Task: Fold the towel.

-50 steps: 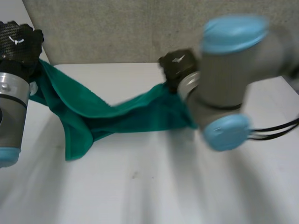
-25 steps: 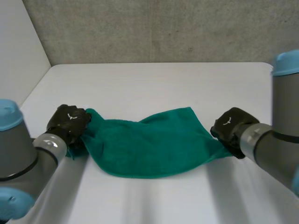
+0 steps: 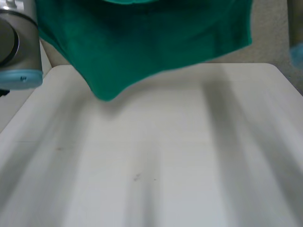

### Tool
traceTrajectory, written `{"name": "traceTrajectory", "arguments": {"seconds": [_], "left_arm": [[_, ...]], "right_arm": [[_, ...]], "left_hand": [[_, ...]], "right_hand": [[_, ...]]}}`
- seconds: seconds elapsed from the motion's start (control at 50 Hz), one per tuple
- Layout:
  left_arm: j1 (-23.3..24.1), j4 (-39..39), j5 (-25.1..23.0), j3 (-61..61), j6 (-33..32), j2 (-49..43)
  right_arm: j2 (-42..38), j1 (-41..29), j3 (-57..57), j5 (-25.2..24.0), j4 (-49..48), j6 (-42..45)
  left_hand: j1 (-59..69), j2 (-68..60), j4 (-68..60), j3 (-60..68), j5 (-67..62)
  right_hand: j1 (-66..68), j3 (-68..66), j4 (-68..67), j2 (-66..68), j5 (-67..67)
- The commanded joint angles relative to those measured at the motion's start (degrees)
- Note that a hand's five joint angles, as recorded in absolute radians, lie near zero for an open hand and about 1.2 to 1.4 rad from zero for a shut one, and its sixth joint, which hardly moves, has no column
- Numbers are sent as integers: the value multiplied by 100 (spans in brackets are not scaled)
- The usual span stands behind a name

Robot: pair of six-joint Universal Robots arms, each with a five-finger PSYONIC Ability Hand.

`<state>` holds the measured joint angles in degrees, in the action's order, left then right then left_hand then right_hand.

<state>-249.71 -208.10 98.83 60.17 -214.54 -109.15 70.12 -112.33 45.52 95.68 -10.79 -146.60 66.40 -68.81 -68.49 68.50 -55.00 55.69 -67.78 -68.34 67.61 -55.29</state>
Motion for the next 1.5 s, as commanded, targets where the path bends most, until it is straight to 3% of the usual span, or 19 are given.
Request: {"name": "traceTrajectory", "arguments": {"seconds": [0.02,0.08,0.1,0.18,0.36,0.46,0.58,0.7,0.82,0.98,1.08,1.16,1.18,1.22,1.34,1.5], "left_arm": [[-25,-38,-171,1811,79,429],[-25,-64,-425,2875,210,649],[1,-125,-713,3643,324,763],[28,-161,-1128,4684,395,755],[46,-152,-1270,5373,404,175],[-16,-126,-1314,5242,404,43],[-104,-90,-1323,5215,404,52],[-279,41,-1305,5259,509,69],[-631,586,-1279,5206,984,87],[-763,920,-1191,5101,1239,52],[-833,947,-681,5074,1248,43],[-833,947,-567,5127,1213,43],[-816,947,-593,5153,1221,43],[-781,947,-602,5189,1213,52],[-737,990,-786,5461,1125,437],[-816,1674,-980,5873,529,1377]], "right_arm": [[695,299,2142,-497,50,-106],[872,581,3103,-612,86,-62],[924,781,3730,-682,120,-70],[907,993,4490,-831,305,-62],[855,1820,5915,-1666,437,-79],[846,1960,6065,-1843,315,-342],[846,2206,6118,-1895,16,-923],[837,2417,6144,-2001,-46,-1037],[828,2585,6206,-2054,-160,-1055],[740,2716,6223,-2054,-248,-1055],[740,2743,6267,-2045,-257,-1055],[740,2734,6302,-2045,-248,-1055],[740,2734,6311,-2045,-240,-1055],[740,2734,6311,-2045,-231,-1055],[793,2743,6294,-2027,-12,-906],[1522,2769,6276,-2010,1833,964]], "left_hand": [[1360,-1119,-1151,1150,-1500],[1360,-1119,-1151,1150,-1500],[1360,-1119,-1151,1150,-1500],[1360,-1119,-1151,1150,-1500],[1360,-1119,-1151,1150,-1500],[68,173,141,-142,-208],[-4033,4274,4243,-4243,3893],[-4609,4850,4818,-4819,4469],[-4508,4749,4718,-4718,4368],[-4205,4446,4415,-4415,4065],[-3601,3842,3810,-3811,3461],[-1856,2098,2066,-2066,1716],[-135,376,345,-345,-5],[1354,-1113,-1145,1144,-1494],[1360,-1119,-1151,1150,-1500],[1360,-1119,-1151,1150,-1500]], "right_hand": [[2431,-1222,-1166,1239,-1471],[2431,-1222,-1166,1239,-1471],[2431,-1222,-1166,1239,-1471],[2431,-1222,-1166,1239,-1471],[2431,-1222,-1166,1239,-1471],[2431,-1222,-1166,1239,-1471],[2431,-1222,-1166,1239,-1471],[2431,-1222,-1166,1239,-1471],[2431,-1222,-1166,1239,-1471],[2431,-1222,-1166,1239,-1471],[2431,-1222,-1166,1239,-1471],[2431,-1222,-1166,1239,-1471],[2431,-1222,-1166,1239,-1471],[2431,-1222,-1166,1239,-1471],[2431,-1222,-1166,1239,-1471],[2431,-1222,-1166,1239,-1471]]}}
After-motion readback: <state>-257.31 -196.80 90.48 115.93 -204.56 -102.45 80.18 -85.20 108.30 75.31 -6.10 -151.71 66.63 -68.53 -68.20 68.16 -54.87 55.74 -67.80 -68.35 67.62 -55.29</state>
